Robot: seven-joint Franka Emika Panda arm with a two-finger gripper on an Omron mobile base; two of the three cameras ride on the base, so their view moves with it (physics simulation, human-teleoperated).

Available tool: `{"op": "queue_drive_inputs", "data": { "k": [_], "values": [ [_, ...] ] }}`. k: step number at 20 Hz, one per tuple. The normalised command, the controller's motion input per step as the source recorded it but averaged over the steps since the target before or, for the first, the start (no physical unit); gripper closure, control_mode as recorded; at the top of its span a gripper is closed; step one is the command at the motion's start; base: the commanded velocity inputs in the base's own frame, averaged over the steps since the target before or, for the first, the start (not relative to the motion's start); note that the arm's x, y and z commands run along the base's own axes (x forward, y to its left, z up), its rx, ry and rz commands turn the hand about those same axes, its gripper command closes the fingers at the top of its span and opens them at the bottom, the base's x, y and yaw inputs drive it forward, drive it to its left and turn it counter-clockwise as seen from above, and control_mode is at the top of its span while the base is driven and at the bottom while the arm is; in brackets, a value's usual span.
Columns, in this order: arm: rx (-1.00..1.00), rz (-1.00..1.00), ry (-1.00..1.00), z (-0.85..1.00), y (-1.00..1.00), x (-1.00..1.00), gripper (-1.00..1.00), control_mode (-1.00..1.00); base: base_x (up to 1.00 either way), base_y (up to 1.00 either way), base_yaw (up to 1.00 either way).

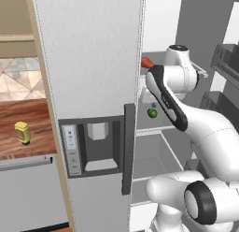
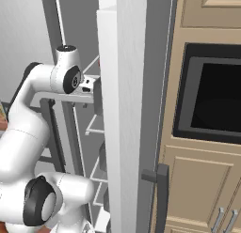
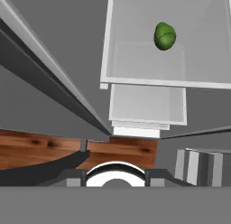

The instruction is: Place the mustard and mayonnaise from the counter to the top shelf of the fridge. If the existing items in the fridge are on the top shelf, move them to other shelves.

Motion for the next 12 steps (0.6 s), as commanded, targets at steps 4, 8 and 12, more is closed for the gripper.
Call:
{"op": "queue_drive_inputs", "data": {
  "k": [4, 8, 12],
  "values": [
    [0.0, 0.0, -0.05, 0.0, -0.01, -0.08, -1.0, -1.0, 0.0, 0.0, 0.0],
    [0.0, 0.0, -0.24, 0.04, -0.01, -0.32, -1.0, -1.0, 0.0, 0.0, 0.0],
    [0.0, -0.01, -0.27, 0.17, -0.06, -0.42, -1.0, -1.0, 0.0, 0.0, 0.0]
  ]
}}
